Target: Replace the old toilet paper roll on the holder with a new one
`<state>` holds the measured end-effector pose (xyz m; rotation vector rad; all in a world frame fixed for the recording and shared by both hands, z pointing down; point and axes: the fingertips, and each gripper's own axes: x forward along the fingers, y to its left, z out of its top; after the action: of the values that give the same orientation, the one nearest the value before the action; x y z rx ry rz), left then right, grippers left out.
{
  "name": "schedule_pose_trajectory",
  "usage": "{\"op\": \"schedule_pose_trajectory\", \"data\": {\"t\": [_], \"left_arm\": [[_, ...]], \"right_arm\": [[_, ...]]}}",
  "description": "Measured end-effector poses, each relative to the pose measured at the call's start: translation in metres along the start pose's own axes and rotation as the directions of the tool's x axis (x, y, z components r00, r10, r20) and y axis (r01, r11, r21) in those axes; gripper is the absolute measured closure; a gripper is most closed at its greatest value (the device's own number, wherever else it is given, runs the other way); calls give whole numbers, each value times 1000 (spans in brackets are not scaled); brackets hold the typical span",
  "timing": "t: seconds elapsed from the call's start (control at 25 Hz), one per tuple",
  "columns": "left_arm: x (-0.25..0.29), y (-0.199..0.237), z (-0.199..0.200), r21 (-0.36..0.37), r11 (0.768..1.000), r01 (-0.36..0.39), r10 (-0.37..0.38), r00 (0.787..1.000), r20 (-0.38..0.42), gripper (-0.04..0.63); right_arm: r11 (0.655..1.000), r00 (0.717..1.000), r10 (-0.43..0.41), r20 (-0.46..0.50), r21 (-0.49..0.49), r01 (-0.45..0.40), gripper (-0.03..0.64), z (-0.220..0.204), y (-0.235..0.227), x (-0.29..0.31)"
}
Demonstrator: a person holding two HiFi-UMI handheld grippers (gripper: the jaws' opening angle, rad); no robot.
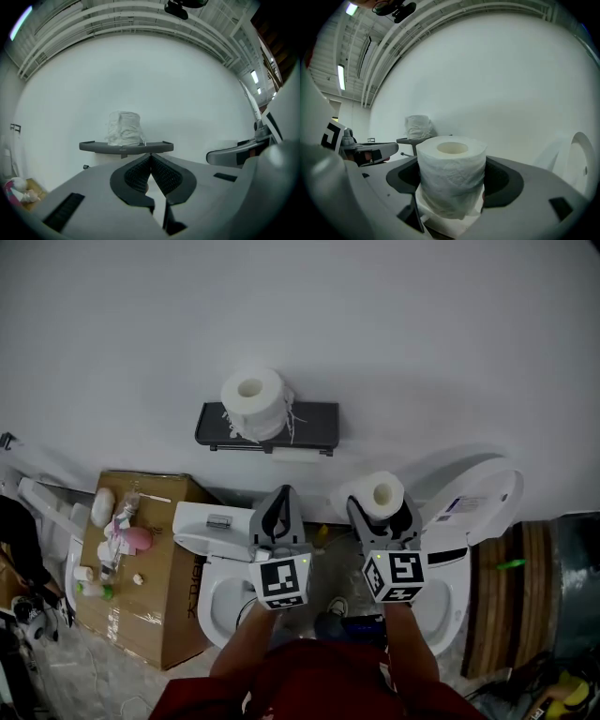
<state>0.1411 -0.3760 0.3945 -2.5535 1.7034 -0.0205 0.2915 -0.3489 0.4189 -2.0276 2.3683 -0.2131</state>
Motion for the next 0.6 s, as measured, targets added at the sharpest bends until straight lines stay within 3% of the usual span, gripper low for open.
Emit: {"op": "schedule_pose_trajectory", "data": {"t": [0.32, 0.6], "left_arm": [[31, -3, -9, 51, 997, -49, 50, 998, -25, 580], [49, 12, -16, 25, 999, -33, 34, 999, -34, 580]], "right_arm": [[998, 998, 54, -15, 17, -54, 225, -2, -19, 31], [1000, 999, 25, -22, 3, -25, 225, -1, -17, 50]]}}
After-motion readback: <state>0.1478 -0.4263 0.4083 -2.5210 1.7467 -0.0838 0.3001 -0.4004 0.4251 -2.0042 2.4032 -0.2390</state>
